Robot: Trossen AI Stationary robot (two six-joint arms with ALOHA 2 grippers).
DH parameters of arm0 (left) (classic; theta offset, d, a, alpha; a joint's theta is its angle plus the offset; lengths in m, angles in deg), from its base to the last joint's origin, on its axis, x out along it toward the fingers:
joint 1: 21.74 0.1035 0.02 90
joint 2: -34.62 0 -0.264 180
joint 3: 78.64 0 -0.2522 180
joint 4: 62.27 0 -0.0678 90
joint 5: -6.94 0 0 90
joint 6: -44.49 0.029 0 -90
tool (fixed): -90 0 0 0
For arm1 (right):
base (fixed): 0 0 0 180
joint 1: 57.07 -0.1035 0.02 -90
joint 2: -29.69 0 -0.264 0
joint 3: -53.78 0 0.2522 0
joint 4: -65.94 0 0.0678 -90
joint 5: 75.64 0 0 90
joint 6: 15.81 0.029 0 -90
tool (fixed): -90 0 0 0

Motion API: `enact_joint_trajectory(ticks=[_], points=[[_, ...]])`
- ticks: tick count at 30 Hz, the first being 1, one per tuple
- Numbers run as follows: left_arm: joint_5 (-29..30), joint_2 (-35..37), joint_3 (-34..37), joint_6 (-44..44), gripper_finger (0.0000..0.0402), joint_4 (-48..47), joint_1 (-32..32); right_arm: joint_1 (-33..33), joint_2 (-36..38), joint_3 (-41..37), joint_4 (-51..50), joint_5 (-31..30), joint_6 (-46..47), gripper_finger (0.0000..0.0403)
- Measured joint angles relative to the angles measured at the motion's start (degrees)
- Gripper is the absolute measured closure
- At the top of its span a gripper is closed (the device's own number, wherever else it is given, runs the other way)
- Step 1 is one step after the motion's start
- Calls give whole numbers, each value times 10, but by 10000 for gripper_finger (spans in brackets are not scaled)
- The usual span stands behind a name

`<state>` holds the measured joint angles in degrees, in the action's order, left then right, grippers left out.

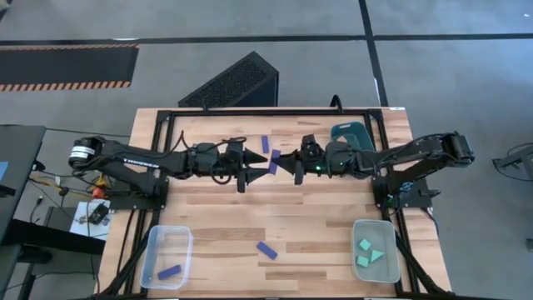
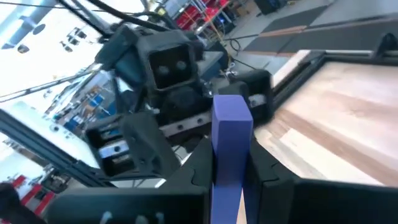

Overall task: Sort & place blocks by color
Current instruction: Put the middle right blue block into the transparent bin

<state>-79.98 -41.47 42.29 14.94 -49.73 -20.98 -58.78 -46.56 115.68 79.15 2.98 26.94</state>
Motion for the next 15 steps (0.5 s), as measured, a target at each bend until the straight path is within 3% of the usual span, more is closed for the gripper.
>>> enact_joint_trajectory(ticks=[7,15], points=[[-80,-33,-1,-33,226,59,19,0,0,0,33,23,-41,357],[-133,-54,-1,-40,336,124,37,-1,1,1,39,25,-45,356]])
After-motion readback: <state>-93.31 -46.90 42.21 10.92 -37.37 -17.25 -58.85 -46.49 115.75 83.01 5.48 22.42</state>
